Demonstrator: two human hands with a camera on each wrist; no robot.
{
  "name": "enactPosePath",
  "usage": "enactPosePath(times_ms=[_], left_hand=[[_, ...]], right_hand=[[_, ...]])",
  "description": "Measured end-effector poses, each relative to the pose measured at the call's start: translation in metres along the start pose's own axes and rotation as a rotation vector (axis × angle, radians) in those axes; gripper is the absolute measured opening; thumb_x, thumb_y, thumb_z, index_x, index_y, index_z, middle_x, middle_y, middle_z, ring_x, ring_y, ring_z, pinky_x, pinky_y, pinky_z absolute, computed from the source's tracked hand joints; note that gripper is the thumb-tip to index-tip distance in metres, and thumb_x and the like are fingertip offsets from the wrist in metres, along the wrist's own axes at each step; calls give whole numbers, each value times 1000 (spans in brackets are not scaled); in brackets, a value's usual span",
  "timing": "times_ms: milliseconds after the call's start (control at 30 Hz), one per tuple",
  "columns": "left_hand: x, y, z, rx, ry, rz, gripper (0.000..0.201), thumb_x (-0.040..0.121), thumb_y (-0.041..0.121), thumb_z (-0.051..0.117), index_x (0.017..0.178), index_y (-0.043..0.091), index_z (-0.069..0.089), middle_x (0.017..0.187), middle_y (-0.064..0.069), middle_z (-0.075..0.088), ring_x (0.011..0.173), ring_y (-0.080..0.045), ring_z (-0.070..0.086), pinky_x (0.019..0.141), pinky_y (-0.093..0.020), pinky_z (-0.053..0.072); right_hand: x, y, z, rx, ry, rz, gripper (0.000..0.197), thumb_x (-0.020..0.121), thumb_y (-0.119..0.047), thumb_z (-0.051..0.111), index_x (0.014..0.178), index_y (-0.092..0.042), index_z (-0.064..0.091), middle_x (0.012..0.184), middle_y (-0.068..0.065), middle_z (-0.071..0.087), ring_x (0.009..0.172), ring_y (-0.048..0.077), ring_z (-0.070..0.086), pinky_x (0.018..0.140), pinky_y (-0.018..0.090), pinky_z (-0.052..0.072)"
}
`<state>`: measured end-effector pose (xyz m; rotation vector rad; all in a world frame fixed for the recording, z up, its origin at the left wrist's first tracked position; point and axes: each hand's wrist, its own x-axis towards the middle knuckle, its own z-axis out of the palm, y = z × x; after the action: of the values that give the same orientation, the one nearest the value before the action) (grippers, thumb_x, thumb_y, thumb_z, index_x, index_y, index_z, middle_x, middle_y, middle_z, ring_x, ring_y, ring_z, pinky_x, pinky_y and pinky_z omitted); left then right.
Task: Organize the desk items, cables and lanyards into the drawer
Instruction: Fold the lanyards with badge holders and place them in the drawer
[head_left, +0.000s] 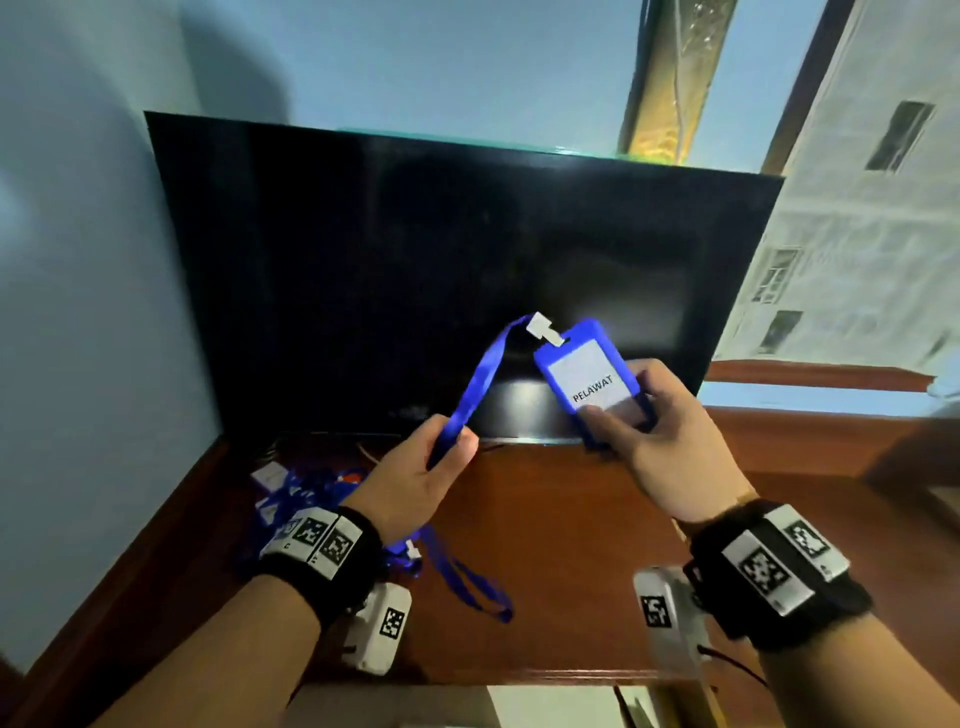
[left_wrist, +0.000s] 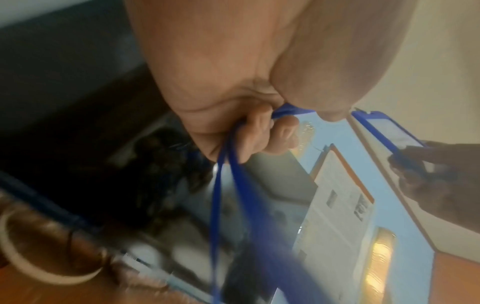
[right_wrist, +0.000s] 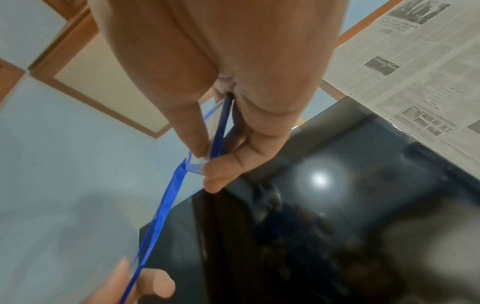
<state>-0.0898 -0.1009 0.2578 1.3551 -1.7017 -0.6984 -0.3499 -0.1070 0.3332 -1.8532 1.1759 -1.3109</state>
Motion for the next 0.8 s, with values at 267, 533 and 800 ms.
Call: enactPosePath(times_ms=[267, 533, 800], left_hand=[[-34, 104, -39, 474, -301, 341, 44, 100, 61, 52, 73, 27, 45, 67, 2, 53, 59, -11, 50, 59, -28, 40], [-13, 170, -84, 413, -15, 527, 36, 96, 49, 68, 72, 23, 61, 62, 3, 53, 58, -14, 50, 56, -22, 37], [54, 107, -89, 563, -6, 266, 35, 96, 52, 65, 77, 22, 62, 69, 5, 57, 66, -10, 54, 66, -30, 41]], right_hand=[[1, 11, -14, -323, 132, -57, 21, 88, -31, 80, 99, -28, 62, 79, -7, 71, 70, 5, 65, 58, 15, 49], [-31, 24, 22, -527, -311, -78, 25, 91, -25, 74, 87, -42, 57, 70, -16, 64, 71, -8, 60, 60, 11, 41], [-48, -28, 37, -103, -459, -263, 9, 91, -18, 78, 97, -24, 74, 90, -12, 74, 85, 5, 71, 77, 21, 52]])
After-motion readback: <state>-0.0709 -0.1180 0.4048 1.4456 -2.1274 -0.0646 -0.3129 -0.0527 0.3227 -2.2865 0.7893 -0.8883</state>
